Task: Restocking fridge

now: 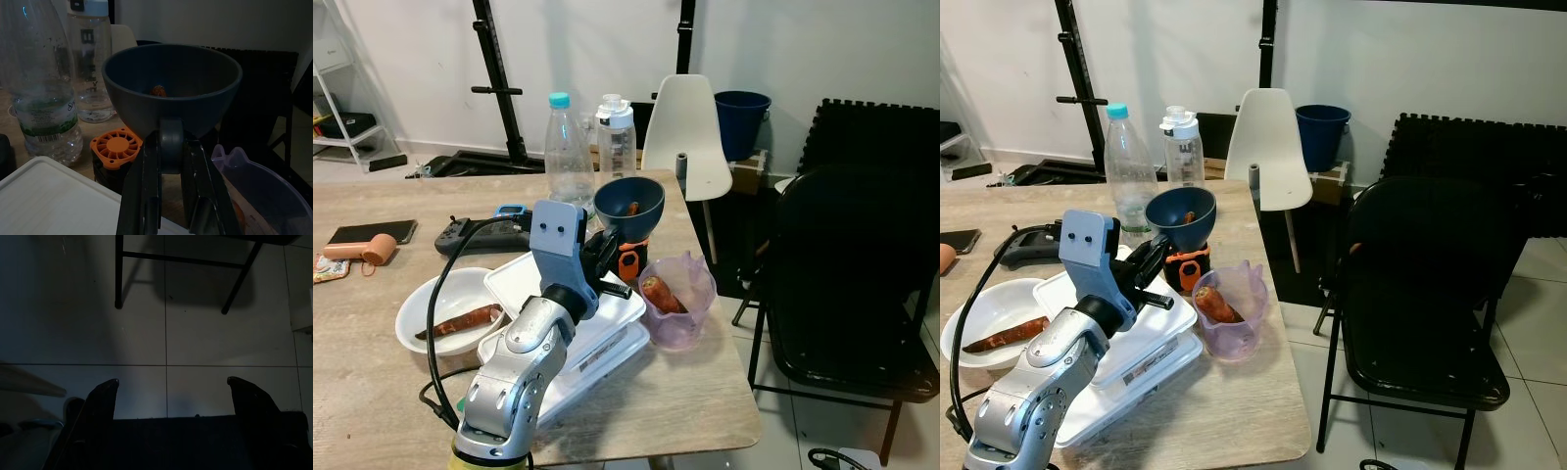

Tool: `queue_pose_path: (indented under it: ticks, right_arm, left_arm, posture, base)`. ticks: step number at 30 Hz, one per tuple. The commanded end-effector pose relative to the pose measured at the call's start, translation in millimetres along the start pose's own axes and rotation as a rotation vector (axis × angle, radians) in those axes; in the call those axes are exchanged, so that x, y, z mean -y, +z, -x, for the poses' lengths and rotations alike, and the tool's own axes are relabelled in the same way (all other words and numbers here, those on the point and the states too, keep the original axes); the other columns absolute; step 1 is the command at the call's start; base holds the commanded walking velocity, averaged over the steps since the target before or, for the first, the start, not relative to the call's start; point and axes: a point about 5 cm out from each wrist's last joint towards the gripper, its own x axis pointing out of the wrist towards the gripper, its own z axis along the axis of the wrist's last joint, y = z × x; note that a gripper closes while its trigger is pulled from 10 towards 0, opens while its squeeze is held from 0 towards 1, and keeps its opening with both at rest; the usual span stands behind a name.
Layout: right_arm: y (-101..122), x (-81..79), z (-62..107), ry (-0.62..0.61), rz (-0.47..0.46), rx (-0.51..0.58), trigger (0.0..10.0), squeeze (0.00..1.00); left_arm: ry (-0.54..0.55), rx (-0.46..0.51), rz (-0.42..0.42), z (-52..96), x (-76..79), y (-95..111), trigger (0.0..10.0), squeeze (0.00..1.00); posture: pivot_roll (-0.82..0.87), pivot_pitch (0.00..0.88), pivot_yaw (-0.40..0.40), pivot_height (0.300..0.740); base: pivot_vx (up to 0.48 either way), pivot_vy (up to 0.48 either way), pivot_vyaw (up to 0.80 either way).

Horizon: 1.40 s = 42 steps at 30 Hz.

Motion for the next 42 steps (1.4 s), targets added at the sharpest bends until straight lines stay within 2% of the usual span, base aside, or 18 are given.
queue_pose_path:
  ticks: [1,7,42]
  right_arm:
    - [-6.6,1.7,2.0,-0.006,-0.001,-0.027,10.0,0.18]
    - [-6.7,1.7,2.0,-0.006,-0.001,-0.027,10.0,0.19]
    - [-8.5,2.1,2.8,-0.009,-0.002,-0.032,10.0,0.19]
  left_arm:
    - [0.015,-0.005,0.017,1.0,-1.0,-4.3,10.0,0.0]
    - [0.015,-0.007,0.017,1.1,-1.2,-5.0,10.0,0.0]
    - [0.024,-0.014,0.02,0.8,-2.5,-6.8,10.0,0.0]
  posture:
    - [-0.1,0.074,0.002,0.74]
    - [-0.1,0.07,0.002,0.74]
    - [-0.1,0.075,0.005,0.74]
  base:
    - [0.0,0.0,0.0]
    - [0.0,0.0,0.0]
    - [-0.277,0.0,0.0]
